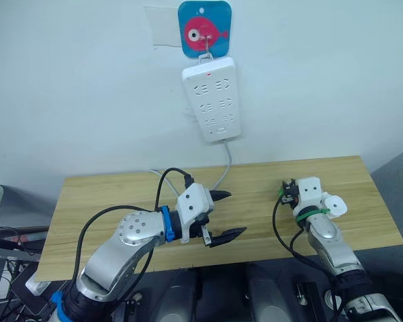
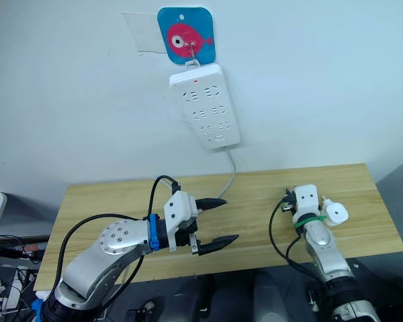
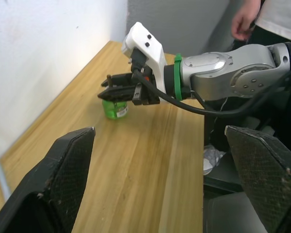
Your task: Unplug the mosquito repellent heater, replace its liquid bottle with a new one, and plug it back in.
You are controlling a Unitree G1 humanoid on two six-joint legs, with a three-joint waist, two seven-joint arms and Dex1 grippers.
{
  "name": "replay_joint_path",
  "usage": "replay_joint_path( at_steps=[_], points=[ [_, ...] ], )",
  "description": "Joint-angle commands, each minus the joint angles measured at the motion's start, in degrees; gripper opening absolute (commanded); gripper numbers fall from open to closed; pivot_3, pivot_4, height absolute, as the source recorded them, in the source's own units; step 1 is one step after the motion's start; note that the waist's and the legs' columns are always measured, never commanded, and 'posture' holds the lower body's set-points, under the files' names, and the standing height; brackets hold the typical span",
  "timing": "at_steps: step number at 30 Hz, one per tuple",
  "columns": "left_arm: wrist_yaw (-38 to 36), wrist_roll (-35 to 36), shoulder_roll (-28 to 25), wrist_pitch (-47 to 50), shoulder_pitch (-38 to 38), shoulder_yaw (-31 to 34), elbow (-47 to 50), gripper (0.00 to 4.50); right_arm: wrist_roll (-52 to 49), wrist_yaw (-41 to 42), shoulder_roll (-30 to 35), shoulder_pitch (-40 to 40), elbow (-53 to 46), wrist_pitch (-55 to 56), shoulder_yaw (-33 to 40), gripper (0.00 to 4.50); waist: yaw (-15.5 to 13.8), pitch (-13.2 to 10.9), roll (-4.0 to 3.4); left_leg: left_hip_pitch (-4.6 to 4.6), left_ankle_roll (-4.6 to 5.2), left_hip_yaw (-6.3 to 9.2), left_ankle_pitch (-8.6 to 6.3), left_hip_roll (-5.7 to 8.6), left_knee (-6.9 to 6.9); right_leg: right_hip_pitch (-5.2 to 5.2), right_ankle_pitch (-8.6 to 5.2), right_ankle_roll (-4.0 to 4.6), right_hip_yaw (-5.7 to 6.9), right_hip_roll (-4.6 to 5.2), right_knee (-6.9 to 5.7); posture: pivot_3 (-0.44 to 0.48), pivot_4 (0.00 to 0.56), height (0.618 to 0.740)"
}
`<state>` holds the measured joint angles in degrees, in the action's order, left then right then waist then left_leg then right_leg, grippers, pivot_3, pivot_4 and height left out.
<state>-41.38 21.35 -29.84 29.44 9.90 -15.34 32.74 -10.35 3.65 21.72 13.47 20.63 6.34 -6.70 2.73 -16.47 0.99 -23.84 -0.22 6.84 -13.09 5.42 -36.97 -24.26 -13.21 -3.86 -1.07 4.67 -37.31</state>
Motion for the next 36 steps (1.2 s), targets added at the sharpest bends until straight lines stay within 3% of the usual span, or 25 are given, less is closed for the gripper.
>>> replay_joint_path(
  at_steps=[1,6,16,17,21,26,31,36],
  points=[
    [0.89,0.08,0.56,-0.67,0.60,1.26,1.27,4.50,2.42,1.43,-1.35,0.81,3.10,4.31,2.09,0.85,-0.09,0.10,-0.01,0.00,0.00,0.01,0.00,0.00,0.00,0.00,0.00,0.00,0.01,0.00,-0.01,-0.035,0.225,0.740],
    [1.09,0.64,0.45,-0.24,0.22,1.33,1.92,4.50,4.13,2.66,-2.74,1.79,6.43,5.70,3.92,0.85,-0.18,0.56,-0.03,0.02,-0.02,0.00,0.01,-0.01,0.01,0.00,0.00,0.01,-0.01,-0.02,-0.03,-0.024,0.220,0.740],
    [1.14,0.64,-0.25,-1.19,-2.70,2.58,2.87,4.50,3.78,8.68,-1.24,-5.86,-4.41,1.69,6.44,4.36,-0.70,1.16,-0.09,0.05,-0.02,0.01,0.01,-0.01,0.00,0.01,0.00,0.01,-0.02,-0.01,-0.07,-0.032,0.232,0.740],
    [1.28,0.35,-0.45,-1.75,-3.58,3.08,3.06,4.50,3.21,9.39,-0.92,-7.41,-7.23,0.23,6.77,4.47,-0.71,1.19,-0.14,0.06,-0.01,0.00,0.01,-0.01,0.00,0.01,0.00,0.01,-0.03,-0.01,-0.09,-0.033,0.234,0.740],
    [2.28,-0.42,-0.50,-3.64,-6.95,4.85,3.47,4.50,1.56,10.95,-0.26,-12.35,-16.85,-5.89,8.43,4.47,-0.78,1.23,-0.20,0.06,0.01,0.03,-0.01,-0.02,0.00,0.02,-0.01,0.02,-0.02,0.19,-0.09,-0.028,0.246,0.740],
    [10.44,-4.48,6.73,-17.48,-23.45,10.77,5.05,4.50,-3.30,13.72,4.52,-19.74,-41.57,-23.27,10.12,4.47,-0.65,1.23,-0.22,0.03,0.23,0.04,-0.16,-0.04,0.06,0.02,-0.05,0.04,-0.01,0.28,0.07,-0.016,0.285,0.740],
    [17.81,-10.53,10.79,-23.00,-32.04,13.78,3.08,4.50,-10.67,25.35,9.58,-14.45,-49.75,-32.87,4.63,4.47,-1.06,1.21,-0.16,0.05,0.23,0.21,-0.15,-0.09,-0.01,0.25,-0.19,0.13,0.09,0.30,0.20,-0.012,0.299,0.740],
    [24.47,-12.75,18.36,-30.43,-39.31,16.14,-3.29,4.50,-13.15,39.57,14.18,-4.62,-48.73,-33.86,-2.91,4.47,-1.37,1.05,0.10,-0.04,0.34,0.21,-0.22,-0.01,0.02,0.22,-0.19,0.05,0.26,0.35,0.33,0.007,0.309,0.740]
  ],
)
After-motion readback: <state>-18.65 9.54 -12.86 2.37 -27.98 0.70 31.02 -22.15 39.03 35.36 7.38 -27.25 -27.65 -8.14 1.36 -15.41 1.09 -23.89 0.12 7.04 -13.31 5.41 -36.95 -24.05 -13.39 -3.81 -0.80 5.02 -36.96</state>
